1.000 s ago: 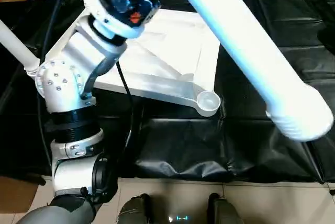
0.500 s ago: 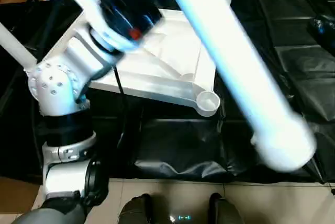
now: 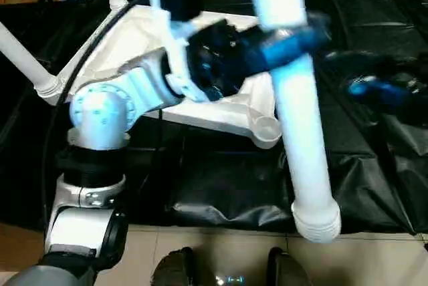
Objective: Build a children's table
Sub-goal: Pick table leg
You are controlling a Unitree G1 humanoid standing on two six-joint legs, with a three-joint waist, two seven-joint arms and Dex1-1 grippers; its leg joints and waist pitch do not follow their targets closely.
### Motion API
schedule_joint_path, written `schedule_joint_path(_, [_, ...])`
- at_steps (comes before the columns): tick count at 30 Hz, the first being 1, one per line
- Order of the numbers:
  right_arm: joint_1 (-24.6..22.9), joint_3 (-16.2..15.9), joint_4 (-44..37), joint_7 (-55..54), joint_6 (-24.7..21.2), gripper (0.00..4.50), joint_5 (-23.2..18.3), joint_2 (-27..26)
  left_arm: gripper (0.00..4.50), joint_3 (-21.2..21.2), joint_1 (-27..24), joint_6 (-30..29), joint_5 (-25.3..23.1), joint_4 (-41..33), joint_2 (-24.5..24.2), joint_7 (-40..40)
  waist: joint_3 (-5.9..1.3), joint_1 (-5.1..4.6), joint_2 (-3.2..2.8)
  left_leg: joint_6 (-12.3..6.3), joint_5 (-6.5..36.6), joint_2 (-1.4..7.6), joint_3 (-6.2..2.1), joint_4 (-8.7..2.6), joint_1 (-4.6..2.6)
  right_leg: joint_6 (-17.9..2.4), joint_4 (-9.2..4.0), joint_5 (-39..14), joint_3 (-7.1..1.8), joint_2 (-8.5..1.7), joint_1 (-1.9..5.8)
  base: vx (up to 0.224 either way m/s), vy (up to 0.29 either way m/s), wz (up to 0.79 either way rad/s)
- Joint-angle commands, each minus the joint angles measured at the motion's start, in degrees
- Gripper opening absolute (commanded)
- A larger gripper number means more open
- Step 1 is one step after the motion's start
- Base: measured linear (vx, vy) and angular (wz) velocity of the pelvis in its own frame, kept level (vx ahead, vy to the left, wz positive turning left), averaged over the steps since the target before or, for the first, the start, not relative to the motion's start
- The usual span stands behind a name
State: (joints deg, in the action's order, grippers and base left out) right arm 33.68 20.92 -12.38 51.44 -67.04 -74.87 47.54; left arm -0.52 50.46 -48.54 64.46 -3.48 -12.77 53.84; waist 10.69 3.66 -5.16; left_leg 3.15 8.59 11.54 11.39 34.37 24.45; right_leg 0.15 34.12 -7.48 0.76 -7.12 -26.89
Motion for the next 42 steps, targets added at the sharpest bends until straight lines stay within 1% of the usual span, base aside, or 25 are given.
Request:
schedule_joint_path(1, [1.17,-2.58,-0.53,1.57,-0.91,4.50,0.28,1.01,1.70,1.40,1.54,1.57,-2.24,-0.05,-0.08,1.42,-6.20,0.29,2.36,-7.21,3.51,-0.67,0.34,-3.02,-1.60,-12.76,-2.94,-11.18,0.17,0.91,4.71,0.000,0.000,0.00])
schedule_joint_path(2, [1.48,-4.40,-0.94,3.54,-1.09,4.50,1.46,1.44,1.70,2.12,1.99,2.46,-3.52,0.40,0.39,1.77,-6.21,0.30,2.47,-7.12,3.66,-0.70,0.33,-2.99,-1.55,-12.72,-2.88,-11.12,0.15,0.95,4.75,0.000,0.000,0.00])
schedule_joint_path(4, [1.47,-5.01,-1.17,4.09,-1.22,4.50,1.77,1.54,1.70,2.30,2.13,2.68,-3.80,0.56,0.57,1.80,-6.29,0.34,2.43,-7.07,3.48,-0.65,0.33,-2.96,-1.58,-13.00,-2.80,-10.41,0.06,0.84,4.81,0.000,0.000,0.00])
schedule_joint_path(5, [1.32,-6.12,-1.68,4.99,-1.17,4.50,2.51,1.84,1.70,2.49,2.36,3.08,-4.25,0.77,0.85,1.73,-6.34,0.36,2.58,-7.25,3.16,-0.71,0.34,-2.91,-1.48,-13.36,-2.66,-9.46,0.07,0.91,4.86,0.000,0.000,0.00])
schedule_joint_path(7, [0.76,-7.71,-2.48,6.05,-0.57,4.50,4.09,2.39,1.70,2.61,2.58,3.43,-4.65,1.03,1.09,1.71,-6.41,0.38,2.65,-7.50,2.76,-0.70,0.32,-2.86,-1.44,-13.62,-2.56,-8.67,0.04,0.93,4.90,0.000,0.000,0.00])
schedule_joint_path(8, [-0.40,-10.49,-3.55,7.45,0.92,4.50,7.32,3.43,1.70,2.65,2.95,3.95,-5.20,1.41,1.38,1.83,-6.38,0.40,2.78,-7.61,2.74,-0.68,0.31,-2.86,-1.40,-13.58,-2.59,-8.69,0.06,0.94,4.91,0.000,0.000,0.00])
schedule_joint_path(9, [-0.40,-10.49,-3.55,7.45,0.92,4.50,7.32,3.43,1.70,2.65,2.95,3.95,-5.20,1.41,1.38,1.83,-6.40,0.43,2.76,-7.55,2.71,-0.64,0.27,-2.83,-1.39,-13.51,-2.53,-8.65,0.04,0.94,4.92,0.000,0.000,0.00])
schedule_joint_path(10, [-0.95,-12.33,-3.88,8.04,2.11,4.50,9.51,4.11,1.70,2.59,3.20,4.23,-5.51,1.63,1.50,2.17,-6.46,0.46,2.63,-7.76,2.43,-0.66,0.29,-2.79,-1.43,-13.68,-2.51,-8.29,0.01,0.89,4.84,0.000,0.000,0.00])
schedule_joint_path(11, [-1.14,-13.31,-3.93,8.21,2.71,4.50,10.61,4.43,1.70,2.55,3.34,4.39,-5.68,1.73,1.52,2.40,-6.50,0.44,2.69,-7.83,2.56,-0.60,0.28,-2.78,-1.46,-13.79,-2.48,-8.25,0.01,0.86,4.87,0.000,0.000,0.00])
schedule_joint_path(14, [-1.13,-14.97,-3.62,8.57,3.42,4.50,12.16,4.79,1.70,2.42,3.48,4.71,-6.06,1.85,1.53,3.05,-6.48,0.50,2.74,-8.31,2.68,-0.65,0.28,-2.72,-1.45,-14.17,-2.41,-8.28,0.00,0.84,4.89,0.000,0.000,0.00])
schedule_joint_path(15, [-1.27,-16.31,-3.92,9.64,3.83,4.50,13.23,5.38,1.70,2.34,3.53,4.93,-6.30,1.92,1.50,3.51,-6.50,0.53,2.75,-8.37,2.73,-0.61,0.25,-2.71,-1.43,-14.23,-2.39,-8.24,0.02,0.84,4.91,0.000,0.000,0.00])
schedule_joint_path(16, [-1.35,-16.83,-4.09,10.30,4.03,4.50,13.79,5.63,1.70,2.32,3.55,5.05,-6.40,1.97,1.50,3.66,-6.45,0.54,2.74,-8.48,2.66,-0.53,0.24,-2.73,-1.47,-14.34,-2.38,-7.92,-0.03,0.85,4.87,0.000,0.000,0.00])
schedule_joint_path(19, [-1.43,-17.31,-4.14,10.87,4.09,4.50,14.32,5.86,1.70,2.22,3.51,5.11,-6.50,2.01,1.38,4.07,-6.46,0.57,2.69,-8.86,2.76,-0.54,0.26,-2.66,-1.47,-14.71,-2.33,-7.85,-0.02,0.84,4.86,0.000,0.000,0.00])
schedule_joint_path(20, [-1.78,-17.82,-4.33,11.54,4.57,4.50,15.07,6.35,1.70,2.14,3.44,5.18,-6.57,1.96,1.34,4.22,-6.44,0.59,2.65,-8.87,2.81,-0.51,0.23,-2.66,-1.47,-14.76,-2.31,-7.93,-0.02,0.84,4.83,0.000,0.000,0.00])
schedule_joint_path(21, [-2.09,-18.15,-4.47,11.96,4.71,4.50,15.41,6.63,1.70,2.04,3.30,5.17,-6.52,1.83,1.21,4.44,-6.36,0.61,2.75,-8.83,3.21,-0.50,0.27,-2.67,-1.47,-14.70,-2.39,-8.34,-0.04,0.85,4.81,0.000,0.000,0.00])
schedule_joint_path(23, [-2.79,-19.23,-4.95,13.35,5.52,4.50,16.69,7.42,1.70,1.89,3.12,5.38,-6.64,1.75,1.12,4.77,-6.36,0.77,2.63,-8.71,3.61,-0.45,0.22,-2.68,-1.55,-14.67,-2.42,-9.00,-0.07,0.81,4.81,0.000,0.000,0.00])
schedule_joint_path(27, [-3.43,-20.24,-5.27,14.52,6.30,4.50,17.80,8.12,1.70,1.71,3.06,5.49,-6.82,1.82,1.16,5.11,-6.28,0.90,2.73,-8.37,4.54,-0.41,0.21,-2.69,-1.54,-14.42,-2.50,-10.36,-0.10,0.78,4.75,0.000,0.000,0.00])
schedule_joint_path(28, [-4.10,-21.12,-5.51,15.36,7.07,4.50,19.03,8.76,1.70,1.58,2.94,5.47,-6.82,1.60,1.20,5.12,-6.22,0.94,2.74,-8.32,4.81,-0.36,0.21,-2.71,-1.59,-14.27,-2.54,-10.77,-0.10,0.78,4.66,0.000,0.000,0.00])
schedule_joint_path(31, [-4.69,-21.93,-5.65,15.97,7.77,4.50,20.40,9.06,1.70,1.41,2.79,5.39,-6.84,1.34,1.23,5.14,-6.24,0.97,2.68,-8.27,4.92,-0.36,0.19,-2.70,-1.59,-14.23,-2.55,-10.90,-0.11,0.75,4.66,0.000,0.000,0.00])
schedule_joint_path(33, [-4.89,-22.34,-5.62,16.20,8.23,4.50,21.10,9.12,1.70,1.32,2.67,5.28,-6.74,1.11,1.22,5.09,-6.21,0.95,2.78,-8.14,5.35,-0.39,0.18,-2.69,-1.53,-14.12,-2.60,-11.48,-0.11,0.76,4.66,0.000,0.000,0.00])
schedule_joint_path(39, [-5.28,-23.32,-6.17,17.27,8.97,4.50,22.03,9.30,1.70,1.02,2.54,5.48,-6.68,1.10,1.51,4.83,-6.22,0.97,2.71,-8.47,5.11,-0.35,0.15,-2.67,-1.58,-14.24,-2.55,-10.99,-0.11,0.80,4.58,0.000,0.000,0.00])
schedule_joint_path(40, [-5.32,-23.43,-6.20,17.37,9.08,4.21,22.23,9.24,1.70,1.01,2.54,5.49,-6.70,1.15,1.54,4.90,-6.20,0.95,2.80,-8.45,5.36,-0.37,0.17,-2.67,-1.54,-14.28,-2.59,-11.24,-0.11,0.78,4.63,0.000,0.000,0.00])
schedule_joint_path(42, [-5.38,-23.76,-6.29,17.58,9.37,4.14,22.71,9.21,1.70,1.02,2.60,5.58,-6.82,1.34,1.63,5.01,-6.23,0.97,2.71,-8.46,5.44,-0.35,0.15,-2.67,-1.58,-14.19,-2.57,-11.33,-0.09,0.80,4.59,0.000,0.000,0.00])
